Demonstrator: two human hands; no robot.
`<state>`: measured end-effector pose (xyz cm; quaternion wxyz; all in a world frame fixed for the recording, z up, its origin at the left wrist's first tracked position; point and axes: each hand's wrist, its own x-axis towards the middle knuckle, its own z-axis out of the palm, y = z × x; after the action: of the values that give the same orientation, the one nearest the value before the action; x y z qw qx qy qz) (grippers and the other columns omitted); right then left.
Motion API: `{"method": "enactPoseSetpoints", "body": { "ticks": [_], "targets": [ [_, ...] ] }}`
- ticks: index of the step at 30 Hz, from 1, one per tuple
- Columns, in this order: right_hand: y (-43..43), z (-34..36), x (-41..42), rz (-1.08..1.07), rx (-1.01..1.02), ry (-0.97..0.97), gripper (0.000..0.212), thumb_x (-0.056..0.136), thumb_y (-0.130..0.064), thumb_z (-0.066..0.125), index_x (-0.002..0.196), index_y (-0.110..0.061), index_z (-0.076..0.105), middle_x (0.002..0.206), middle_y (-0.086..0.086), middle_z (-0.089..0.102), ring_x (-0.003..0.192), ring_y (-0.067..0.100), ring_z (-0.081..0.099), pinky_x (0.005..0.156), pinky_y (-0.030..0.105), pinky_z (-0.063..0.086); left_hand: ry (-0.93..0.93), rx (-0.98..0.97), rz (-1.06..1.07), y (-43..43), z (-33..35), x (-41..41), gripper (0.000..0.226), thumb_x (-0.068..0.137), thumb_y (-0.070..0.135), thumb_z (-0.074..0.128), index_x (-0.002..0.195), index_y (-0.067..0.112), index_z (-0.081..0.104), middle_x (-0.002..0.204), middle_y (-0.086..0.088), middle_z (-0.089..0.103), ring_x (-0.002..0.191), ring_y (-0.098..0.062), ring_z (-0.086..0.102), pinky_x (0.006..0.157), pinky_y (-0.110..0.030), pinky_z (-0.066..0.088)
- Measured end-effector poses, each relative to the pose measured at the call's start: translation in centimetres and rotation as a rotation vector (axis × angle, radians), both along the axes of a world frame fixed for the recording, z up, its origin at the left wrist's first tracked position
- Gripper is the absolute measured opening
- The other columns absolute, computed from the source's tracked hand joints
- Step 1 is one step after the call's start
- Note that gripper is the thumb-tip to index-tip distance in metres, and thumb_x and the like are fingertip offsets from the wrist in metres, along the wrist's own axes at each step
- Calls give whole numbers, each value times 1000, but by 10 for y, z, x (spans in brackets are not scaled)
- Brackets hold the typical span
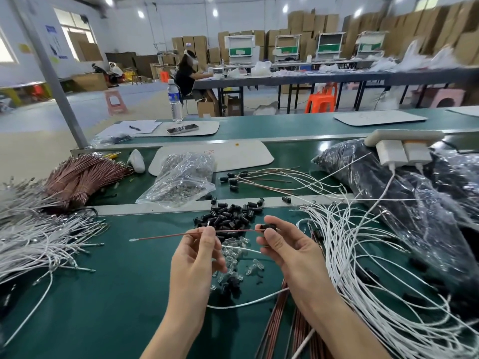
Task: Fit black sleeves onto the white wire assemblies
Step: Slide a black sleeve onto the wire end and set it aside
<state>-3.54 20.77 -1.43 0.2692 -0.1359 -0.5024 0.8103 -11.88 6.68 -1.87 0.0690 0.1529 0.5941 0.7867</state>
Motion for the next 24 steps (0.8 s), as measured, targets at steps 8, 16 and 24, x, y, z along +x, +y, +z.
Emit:
{"method": "enactPoseSetpoints", "body": {
  "ticks": [8,16,24],
  "targets": [
    [2,3,1,15,2,15,30,75,-20,77,104,-25,80,104,10,78,90,18,74,75,21,58,-19,36,-3,0,-2,-3,28,87,38,63,90,10,61,69,0,60,56,-13,55,50,-25,52],
    [3,3,2,45,11,20,36,70,-25,79,106,-26,80,103,13,77,91,20,74,77,23,58,-35,56,0,0,-1,-4,23,86,37,64,87,14,64,69,-1,60,55,-12,54,49,-25,51],
    [4,3,2,52,24,14,35,70,-24,79,105,-26,80,102,13,77,92,21,74,77,23,58,-47,68,-37,-1,2,-2,15,86,36,64,73,31,70,70,2,61,56,-11,54,49,-25,51]
  ]
}}
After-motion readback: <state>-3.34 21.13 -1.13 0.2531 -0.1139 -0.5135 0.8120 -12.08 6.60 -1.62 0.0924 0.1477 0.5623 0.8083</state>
